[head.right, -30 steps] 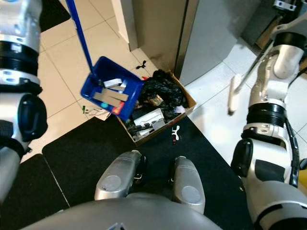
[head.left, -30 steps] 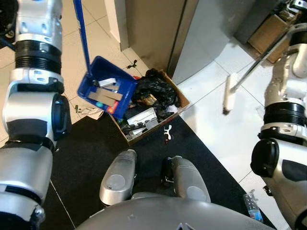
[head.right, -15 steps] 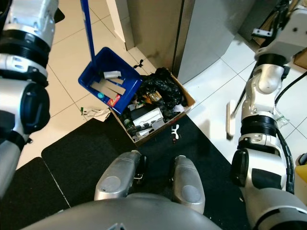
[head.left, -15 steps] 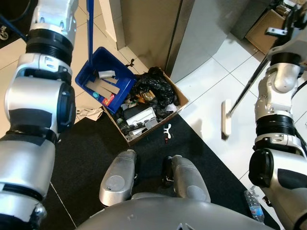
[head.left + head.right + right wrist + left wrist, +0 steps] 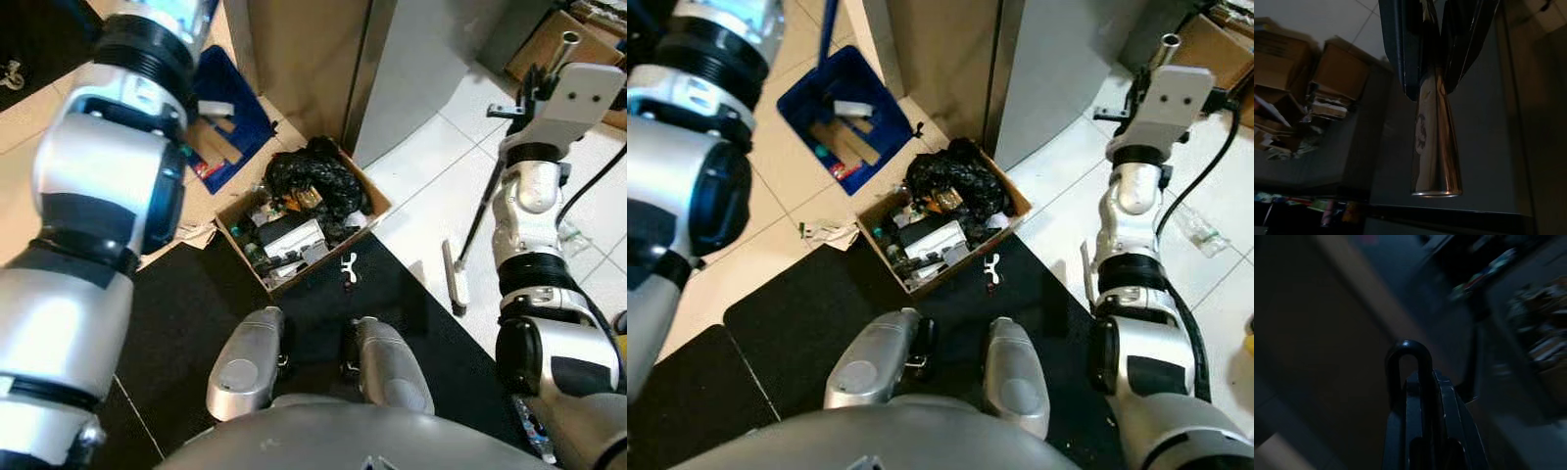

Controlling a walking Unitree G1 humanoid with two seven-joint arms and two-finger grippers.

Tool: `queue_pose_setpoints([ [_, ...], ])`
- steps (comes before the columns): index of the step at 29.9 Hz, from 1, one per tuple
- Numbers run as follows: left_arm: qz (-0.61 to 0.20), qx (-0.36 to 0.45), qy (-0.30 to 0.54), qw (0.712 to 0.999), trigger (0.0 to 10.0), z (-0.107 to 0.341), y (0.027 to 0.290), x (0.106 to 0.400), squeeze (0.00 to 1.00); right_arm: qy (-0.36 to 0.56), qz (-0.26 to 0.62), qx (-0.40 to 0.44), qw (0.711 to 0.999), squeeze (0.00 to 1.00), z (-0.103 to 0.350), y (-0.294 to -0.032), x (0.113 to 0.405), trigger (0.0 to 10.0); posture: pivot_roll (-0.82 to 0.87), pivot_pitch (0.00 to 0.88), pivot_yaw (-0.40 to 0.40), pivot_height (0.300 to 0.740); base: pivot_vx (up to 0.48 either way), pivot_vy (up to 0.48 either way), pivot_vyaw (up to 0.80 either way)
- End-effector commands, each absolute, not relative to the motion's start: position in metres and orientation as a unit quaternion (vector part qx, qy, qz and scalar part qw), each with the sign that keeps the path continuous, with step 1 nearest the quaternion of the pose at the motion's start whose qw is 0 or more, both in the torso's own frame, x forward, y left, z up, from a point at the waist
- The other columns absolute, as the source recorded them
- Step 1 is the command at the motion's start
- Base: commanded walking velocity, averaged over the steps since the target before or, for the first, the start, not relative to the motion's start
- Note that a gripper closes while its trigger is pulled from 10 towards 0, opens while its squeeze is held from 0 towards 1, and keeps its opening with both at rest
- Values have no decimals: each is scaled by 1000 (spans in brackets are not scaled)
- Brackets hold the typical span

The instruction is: Sweep floor

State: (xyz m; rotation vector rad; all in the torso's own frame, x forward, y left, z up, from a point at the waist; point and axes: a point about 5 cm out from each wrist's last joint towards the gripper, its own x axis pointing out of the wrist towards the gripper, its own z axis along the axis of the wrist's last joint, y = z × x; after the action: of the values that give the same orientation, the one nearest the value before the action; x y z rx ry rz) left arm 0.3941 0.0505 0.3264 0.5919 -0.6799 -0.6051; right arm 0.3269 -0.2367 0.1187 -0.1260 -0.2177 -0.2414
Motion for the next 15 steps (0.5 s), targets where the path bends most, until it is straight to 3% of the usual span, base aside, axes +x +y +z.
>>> queue_pose_setpoints([
  [1, -318, 305, -370, 818, 10000, 346, 30, 383, 0, -121, -113, -71, 984, 0, 121, -233, 327, 10000, 129, 0, 77, 740, 0, 0, 0],
  [3, -325, 301, -373, 815, 10000, 346, 26, 382, 0, -121, -112, -71, 984, 0, 120, -232, 327, 10000, 130, 0, 80, 740, 0, 0, 0],
  [7, -376, 211, -390, 814, 10000, 364, 3, 371, 0, -119, -111, -69, 984, 0, 118, -229, 327, 10000, 126, 0, 90, 740, 0, 0, 0],
  [15, -429, 209, -406, 780, 10000, 360, -17, 358, 0, -116, -115, -67, 984, 0, 115, -229, 326, 10000, 128, 0, 98, 740, 0, 0, 0],
])
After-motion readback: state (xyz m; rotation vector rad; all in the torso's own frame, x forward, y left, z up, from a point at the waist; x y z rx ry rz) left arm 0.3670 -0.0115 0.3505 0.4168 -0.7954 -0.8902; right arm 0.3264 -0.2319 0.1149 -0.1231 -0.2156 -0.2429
